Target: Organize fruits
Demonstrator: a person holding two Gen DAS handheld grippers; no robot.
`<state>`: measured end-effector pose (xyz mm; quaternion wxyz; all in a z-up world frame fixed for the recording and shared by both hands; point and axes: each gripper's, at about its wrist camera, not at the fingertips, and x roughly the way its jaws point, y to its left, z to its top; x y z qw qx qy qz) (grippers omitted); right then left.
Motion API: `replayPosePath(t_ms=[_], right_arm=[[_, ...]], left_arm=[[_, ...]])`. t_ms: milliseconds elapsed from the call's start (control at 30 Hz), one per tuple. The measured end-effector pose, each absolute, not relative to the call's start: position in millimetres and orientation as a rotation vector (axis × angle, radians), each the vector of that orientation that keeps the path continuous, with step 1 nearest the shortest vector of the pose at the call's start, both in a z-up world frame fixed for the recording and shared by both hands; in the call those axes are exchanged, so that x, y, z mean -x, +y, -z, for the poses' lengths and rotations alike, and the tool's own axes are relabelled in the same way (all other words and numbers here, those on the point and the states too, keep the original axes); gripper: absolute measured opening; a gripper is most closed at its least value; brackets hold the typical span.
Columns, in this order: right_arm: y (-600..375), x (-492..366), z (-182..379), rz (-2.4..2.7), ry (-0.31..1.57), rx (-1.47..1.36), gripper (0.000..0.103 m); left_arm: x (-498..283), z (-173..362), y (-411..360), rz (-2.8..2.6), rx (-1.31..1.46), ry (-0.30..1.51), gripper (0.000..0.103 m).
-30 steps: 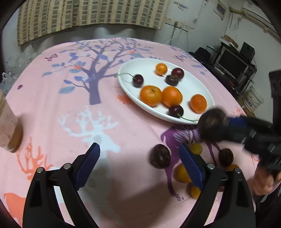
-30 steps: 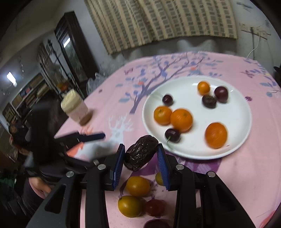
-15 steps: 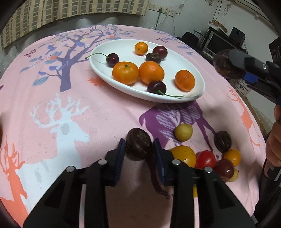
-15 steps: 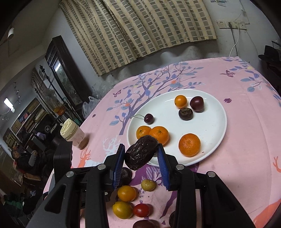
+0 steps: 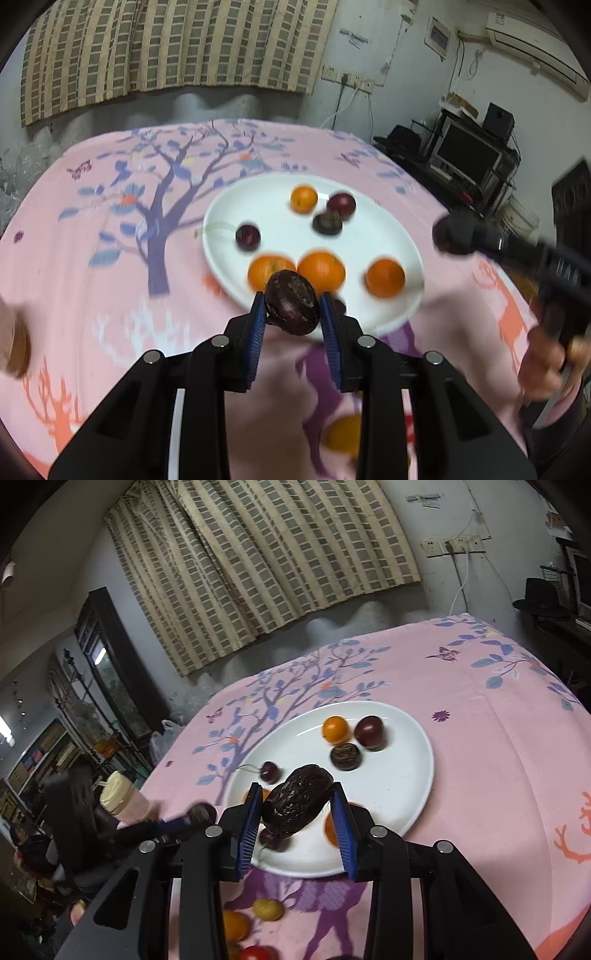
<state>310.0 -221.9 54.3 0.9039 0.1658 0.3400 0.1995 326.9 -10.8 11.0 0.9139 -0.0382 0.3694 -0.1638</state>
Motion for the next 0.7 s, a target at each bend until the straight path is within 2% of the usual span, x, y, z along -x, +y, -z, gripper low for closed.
replayPosePath(t_ms=[200,233,267,333,400,500,700], right_arm=[[-220,-337,-31,-0.377,0.734,-0.288,0.040],[-220,-339,-30,-0.367,0.735,-0.272,0.042],[-219,-339,-29,-0.365,0.744,-0.260,0.045],[-220,-338,-31,-0.367,0.752,-0.272,0.049],[-223,-331,-36,-0.389,0.748,-0.299,0.052],[-227,-318,-46,-0.413,0.735,-0.313,0.067],[-221,-292,-56,-0.511,0.773,-0.346,0.068]], left_arm=[[-379,-8,-29,0.281,0.078,0.779,0.031],[-380,-9,-30,0.270,0.076,0.774,0.045],[-378,-11,-28,0.249,0.074,0.758,0.068],[-366,-18,-24,0.196,0.066,0.706,0.089],[-350,-28,-16,0.164,0.054,0.656,0.092],[-329,-34,-3,0.149,0.066,0.660,0.096],[-278,-10,24,0.136,0.094,0.709,0.097]])
